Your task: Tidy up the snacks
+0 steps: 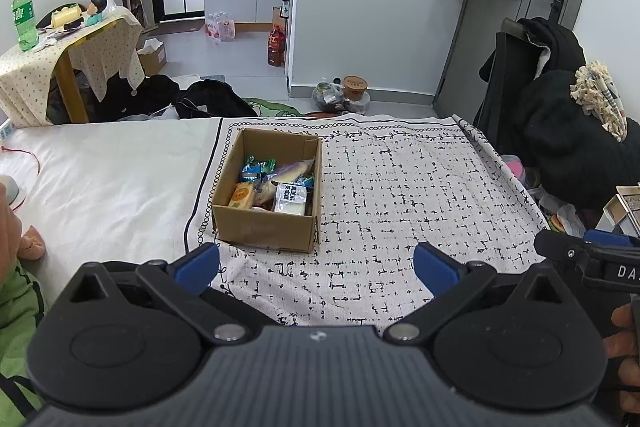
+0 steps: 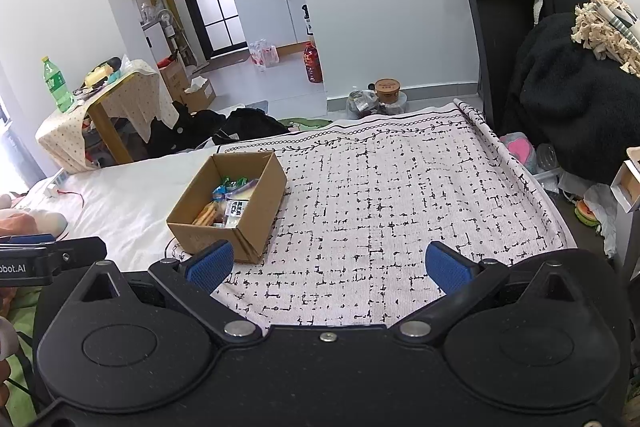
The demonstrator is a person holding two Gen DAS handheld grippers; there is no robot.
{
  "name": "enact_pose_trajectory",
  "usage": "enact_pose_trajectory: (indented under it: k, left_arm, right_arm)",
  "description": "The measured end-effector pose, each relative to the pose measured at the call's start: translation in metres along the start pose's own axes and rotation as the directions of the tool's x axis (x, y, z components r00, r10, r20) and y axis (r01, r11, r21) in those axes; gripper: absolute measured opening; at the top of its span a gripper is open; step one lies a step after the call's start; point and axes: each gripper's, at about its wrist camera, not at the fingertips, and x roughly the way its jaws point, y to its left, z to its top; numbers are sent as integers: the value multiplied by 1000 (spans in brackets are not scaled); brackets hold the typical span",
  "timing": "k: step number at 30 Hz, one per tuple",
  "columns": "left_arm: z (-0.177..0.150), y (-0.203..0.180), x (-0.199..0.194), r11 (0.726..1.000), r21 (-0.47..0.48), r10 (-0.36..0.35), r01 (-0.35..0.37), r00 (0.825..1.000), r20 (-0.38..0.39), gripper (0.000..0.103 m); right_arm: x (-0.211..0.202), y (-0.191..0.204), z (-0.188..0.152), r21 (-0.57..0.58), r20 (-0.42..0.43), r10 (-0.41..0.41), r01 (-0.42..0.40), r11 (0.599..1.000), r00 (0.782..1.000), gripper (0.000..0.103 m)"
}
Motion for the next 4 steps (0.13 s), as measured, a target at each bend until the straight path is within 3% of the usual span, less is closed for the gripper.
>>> enact_pose_trajectory:
  k: [4]
  left_arm:
    - [0, 0, 1, 1000, 2, 0, 0, 1000, -4, 103]
  right_arm:
    - [0, 0, 0, 1, -2, -2, 2, 1000, 1000, 103]
